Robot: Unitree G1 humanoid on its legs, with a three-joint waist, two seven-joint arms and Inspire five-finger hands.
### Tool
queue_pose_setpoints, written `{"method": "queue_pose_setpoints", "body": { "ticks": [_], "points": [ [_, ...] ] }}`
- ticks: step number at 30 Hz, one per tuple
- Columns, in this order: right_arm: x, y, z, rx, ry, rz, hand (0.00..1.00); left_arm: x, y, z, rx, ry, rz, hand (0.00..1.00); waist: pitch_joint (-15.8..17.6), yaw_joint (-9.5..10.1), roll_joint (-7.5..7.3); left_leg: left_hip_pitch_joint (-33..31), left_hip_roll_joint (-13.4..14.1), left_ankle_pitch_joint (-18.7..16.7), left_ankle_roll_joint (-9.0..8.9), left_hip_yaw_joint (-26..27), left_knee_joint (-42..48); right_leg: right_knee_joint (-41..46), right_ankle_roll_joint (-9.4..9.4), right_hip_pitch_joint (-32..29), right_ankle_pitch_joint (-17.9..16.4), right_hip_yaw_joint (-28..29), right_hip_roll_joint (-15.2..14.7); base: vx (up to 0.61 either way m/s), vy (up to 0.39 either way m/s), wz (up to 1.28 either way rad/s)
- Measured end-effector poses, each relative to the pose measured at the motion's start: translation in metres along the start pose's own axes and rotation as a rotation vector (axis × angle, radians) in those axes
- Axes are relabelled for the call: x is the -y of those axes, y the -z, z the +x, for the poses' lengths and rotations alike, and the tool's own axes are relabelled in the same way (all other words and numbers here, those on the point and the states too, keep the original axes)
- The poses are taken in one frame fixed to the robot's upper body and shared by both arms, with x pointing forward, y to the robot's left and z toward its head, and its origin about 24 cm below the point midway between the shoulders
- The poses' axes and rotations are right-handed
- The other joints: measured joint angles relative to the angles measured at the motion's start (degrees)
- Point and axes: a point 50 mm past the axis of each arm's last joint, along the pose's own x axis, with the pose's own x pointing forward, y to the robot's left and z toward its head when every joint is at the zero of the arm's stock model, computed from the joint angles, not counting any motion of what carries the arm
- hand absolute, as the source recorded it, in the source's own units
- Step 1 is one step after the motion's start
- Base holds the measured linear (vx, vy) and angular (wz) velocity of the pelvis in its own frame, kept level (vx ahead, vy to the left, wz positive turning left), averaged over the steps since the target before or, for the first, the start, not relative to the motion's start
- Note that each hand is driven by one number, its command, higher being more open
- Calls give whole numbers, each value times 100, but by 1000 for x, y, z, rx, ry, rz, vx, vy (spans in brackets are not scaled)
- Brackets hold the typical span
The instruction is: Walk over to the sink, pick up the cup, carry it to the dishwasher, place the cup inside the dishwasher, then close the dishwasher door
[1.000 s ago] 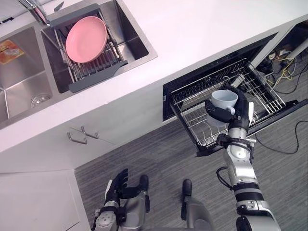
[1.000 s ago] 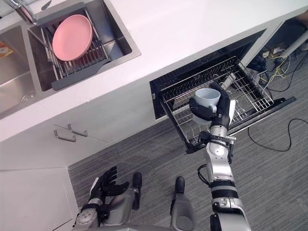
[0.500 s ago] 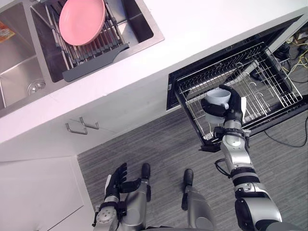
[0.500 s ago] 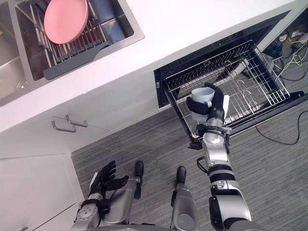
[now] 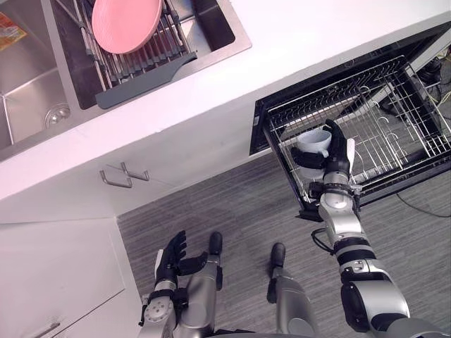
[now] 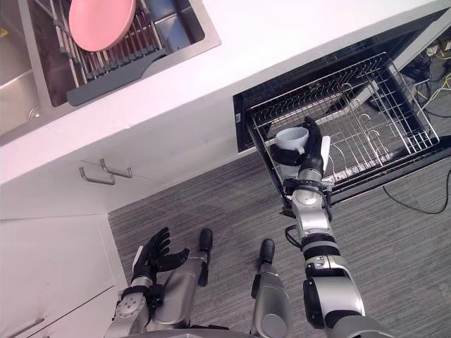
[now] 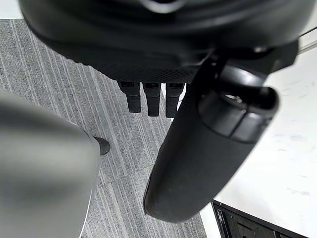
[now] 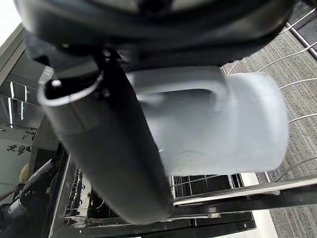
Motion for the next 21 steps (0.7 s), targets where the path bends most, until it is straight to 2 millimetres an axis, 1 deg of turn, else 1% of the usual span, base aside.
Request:
{"method": "queue_pose_setpoints", "body": {
  "ticks": [6,12,16,20,21],
  "points": [
    [-3,2,-4,-6,4,11,90,2,-1,1,2,5,1,90,0,4,-1,107,-3,116,-7,2,-176,53,-6,3,-2,4,-1,0,0,0],
    [2,4,-14,29,8,-20,90,5,-2,2,6,20,7,90,-6,-1,-11,216,-4,182,-12,13,-317,53,-7,43,0,14,1,0,0,0],
    [1,5,-22,54,5,-54,90,6,-2,3,3,24,8,90,-14,-13,-26,332,1,202,-24,18,-380,33,-9,135,1,16,6,0,0,0],
    [-1,3,-26,68,9,-65,90,6,-2,4,-3,24,12,90,-22,-29,-41,399,-4,264,-15,16,-483,30,-14,160,6,10,2,0,0,0],
    [-1,4,-31,74,10,-57,90,6,-1,4,-6,23,14,90,-27,-28,-51,461,-4,287,-15,14,-542,13,-15,205,5,5,4,0,0,0]
  ]
}}
